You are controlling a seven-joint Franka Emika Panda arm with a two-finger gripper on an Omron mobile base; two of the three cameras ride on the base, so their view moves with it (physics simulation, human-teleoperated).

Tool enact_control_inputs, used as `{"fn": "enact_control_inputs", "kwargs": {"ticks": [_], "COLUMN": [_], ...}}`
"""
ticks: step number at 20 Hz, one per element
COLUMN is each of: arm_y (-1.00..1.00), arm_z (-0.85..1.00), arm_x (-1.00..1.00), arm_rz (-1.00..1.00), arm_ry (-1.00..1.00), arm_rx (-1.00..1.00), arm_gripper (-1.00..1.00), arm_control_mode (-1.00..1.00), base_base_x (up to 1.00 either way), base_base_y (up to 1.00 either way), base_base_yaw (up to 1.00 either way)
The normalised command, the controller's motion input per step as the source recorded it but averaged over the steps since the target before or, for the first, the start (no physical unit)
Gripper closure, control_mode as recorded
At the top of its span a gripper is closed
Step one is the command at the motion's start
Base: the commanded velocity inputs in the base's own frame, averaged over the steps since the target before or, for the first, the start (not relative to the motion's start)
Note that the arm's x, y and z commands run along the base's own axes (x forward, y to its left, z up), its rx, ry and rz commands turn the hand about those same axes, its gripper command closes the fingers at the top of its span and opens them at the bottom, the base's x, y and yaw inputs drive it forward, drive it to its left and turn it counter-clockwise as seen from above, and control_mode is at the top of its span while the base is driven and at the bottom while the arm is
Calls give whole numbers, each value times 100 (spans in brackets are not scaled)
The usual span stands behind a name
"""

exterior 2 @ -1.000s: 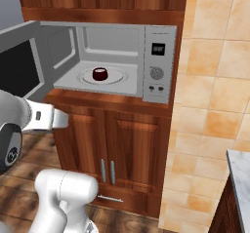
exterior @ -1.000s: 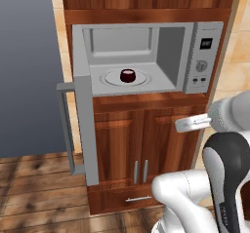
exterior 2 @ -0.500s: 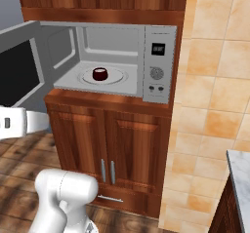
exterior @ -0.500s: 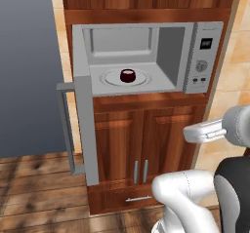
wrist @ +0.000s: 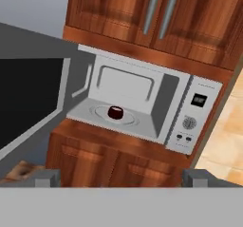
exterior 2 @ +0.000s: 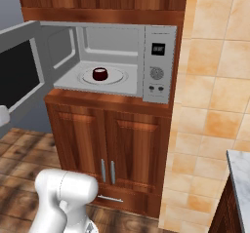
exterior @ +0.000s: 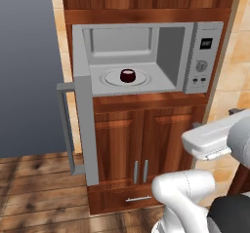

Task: Pick the mug from the counter and place it inside the microwave. Then close the microwave.

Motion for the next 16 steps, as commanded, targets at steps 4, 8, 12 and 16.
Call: {"fn": "enact_control_inputs", "kwargs": {"ticks": [4,8,12,16], "arm_y": [15,3,4,21], "arm_z": [26,18,1,0], "arm_x": [-47,-70,-62,-35], "arm_rz": [0,0,0,0], "arm_ry": [-37,-35,-23,-10], "arm_rx": [-9,-3,0,0], "arm_gripper": [-100,-100,-100,-100], "arm_control_mode": [-100,-100,-100,-100], "base_base_x": [0,0,0,0], "base_base_y": [0,0,0,0], "base_base_yaw": [0,0,0,0]}}
